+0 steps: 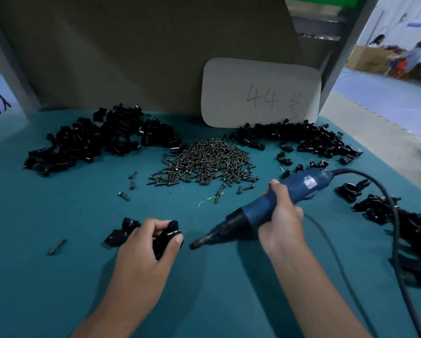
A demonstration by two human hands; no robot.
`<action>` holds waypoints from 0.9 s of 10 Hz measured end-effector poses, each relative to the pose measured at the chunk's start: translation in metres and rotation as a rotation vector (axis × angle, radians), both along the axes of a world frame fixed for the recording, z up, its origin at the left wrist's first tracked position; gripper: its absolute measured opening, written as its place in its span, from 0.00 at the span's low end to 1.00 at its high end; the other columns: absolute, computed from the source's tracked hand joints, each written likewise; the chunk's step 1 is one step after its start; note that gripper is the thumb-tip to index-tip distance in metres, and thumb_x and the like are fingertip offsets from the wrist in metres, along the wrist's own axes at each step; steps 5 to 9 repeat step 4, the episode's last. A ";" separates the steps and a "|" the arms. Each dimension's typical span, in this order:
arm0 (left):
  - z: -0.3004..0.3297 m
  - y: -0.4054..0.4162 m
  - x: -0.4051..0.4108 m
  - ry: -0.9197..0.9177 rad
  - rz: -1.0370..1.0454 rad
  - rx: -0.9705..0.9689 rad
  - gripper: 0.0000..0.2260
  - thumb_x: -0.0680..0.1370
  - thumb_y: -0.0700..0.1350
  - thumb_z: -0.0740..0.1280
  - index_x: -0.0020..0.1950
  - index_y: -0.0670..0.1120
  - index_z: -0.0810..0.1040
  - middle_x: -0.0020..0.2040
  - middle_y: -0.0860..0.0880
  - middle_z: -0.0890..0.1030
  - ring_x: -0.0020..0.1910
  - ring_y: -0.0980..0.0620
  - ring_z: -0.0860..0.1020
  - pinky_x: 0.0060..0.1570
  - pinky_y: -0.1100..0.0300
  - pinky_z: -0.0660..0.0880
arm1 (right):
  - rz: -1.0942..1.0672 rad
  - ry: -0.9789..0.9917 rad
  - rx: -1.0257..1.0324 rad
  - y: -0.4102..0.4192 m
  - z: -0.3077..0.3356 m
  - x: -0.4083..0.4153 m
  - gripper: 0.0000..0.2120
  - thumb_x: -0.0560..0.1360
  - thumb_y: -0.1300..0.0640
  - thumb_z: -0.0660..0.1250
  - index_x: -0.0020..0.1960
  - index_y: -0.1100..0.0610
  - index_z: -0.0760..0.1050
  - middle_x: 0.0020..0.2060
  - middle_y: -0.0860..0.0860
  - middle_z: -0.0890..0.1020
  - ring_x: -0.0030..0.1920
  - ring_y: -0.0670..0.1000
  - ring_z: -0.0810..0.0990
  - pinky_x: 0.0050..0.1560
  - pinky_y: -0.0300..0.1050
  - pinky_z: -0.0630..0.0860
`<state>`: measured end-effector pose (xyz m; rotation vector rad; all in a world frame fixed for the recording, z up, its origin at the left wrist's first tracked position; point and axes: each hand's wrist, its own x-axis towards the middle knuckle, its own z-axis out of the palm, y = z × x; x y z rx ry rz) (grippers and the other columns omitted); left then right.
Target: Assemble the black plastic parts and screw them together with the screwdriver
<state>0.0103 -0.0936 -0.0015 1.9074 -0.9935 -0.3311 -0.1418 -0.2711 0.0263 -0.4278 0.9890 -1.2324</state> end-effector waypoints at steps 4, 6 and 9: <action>-0.006 -0.002 0.008 -0.158 0.020 -0.033 0.06 0.78 0.53 0.69 0.53 0.58 0.75 0.52 0.63 0.73 0.55 0.57 0.72 0.51 0.63 0.66 | 0.808 1.145 -0.092 -0.011 0.014 -0.070 0.27 0.79 0.36 0.63 0.47 0.61 0.79 0.28 0.50 0.83 0.24 0.46 0.74 0.23 0.38 0.67; -0.006 -0.002 0.008 -0.158 0.020 -0.033 0.06 0.78 0.53 0.69 0.53 0.58 0.75 0.52 0.63 0.73 0.55 0.57 0.72 0.51 0.63 0.66 | 0.808 1.145 -0.092 -0.011 0.014 -0.070 0.27 0.79 0.36 0.63 0.47 0.61 0.79 0.28 0.50 0.83 0.24 0.46 0.74 0.23 0.38 0.67; -0.006 -0.002 0.008 -0.158 0.020 -0.033 0.06 0.78 0.53 0.69 0.53 0.58 0.75 0.52 0.63 0.73 0.55 0.57 0.72 0.51 0.63 0.66 | 0.808 1.145 -0.092 -0.011 0.014 -0.070 0.27 0.79 0.36 0.63 0.47 0.61 0.79 0.28 0.50 0.83 0.24 0.46 0.74 0.23 0.38 0.67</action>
